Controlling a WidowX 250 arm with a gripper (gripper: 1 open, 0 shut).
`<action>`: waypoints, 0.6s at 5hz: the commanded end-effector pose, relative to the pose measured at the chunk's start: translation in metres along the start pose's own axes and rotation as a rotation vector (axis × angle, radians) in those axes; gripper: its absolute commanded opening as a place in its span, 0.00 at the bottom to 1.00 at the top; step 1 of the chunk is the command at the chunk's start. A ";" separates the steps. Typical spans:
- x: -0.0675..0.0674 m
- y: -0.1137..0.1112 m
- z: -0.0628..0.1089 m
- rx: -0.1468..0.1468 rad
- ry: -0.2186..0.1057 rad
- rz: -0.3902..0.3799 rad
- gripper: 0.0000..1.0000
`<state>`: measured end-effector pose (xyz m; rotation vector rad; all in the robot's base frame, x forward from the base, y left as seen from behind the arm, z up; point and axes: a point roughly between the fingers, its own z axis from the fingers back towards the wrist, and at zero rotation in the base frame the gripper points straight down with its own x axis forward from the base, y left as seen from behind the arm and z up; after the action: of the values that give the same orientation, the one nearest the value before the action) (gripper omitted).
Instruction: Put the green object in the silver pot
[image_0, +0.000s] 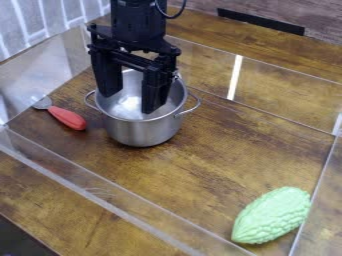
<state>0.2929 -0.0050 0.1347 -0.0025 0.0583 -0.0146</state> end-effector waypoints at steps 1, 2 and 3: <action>-0.001 -0.005 -0.009 -0.003 0.026 -0.006 1.00; 0.000 -0.017 -0.020 -0.001 0.044 -0.063 1.00; 0.007 -0.062 -0.033 0.011 0.020 -0.188 1.00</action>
<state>0.2903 -0.0678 0.0871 0.0033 0.1358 -0.2003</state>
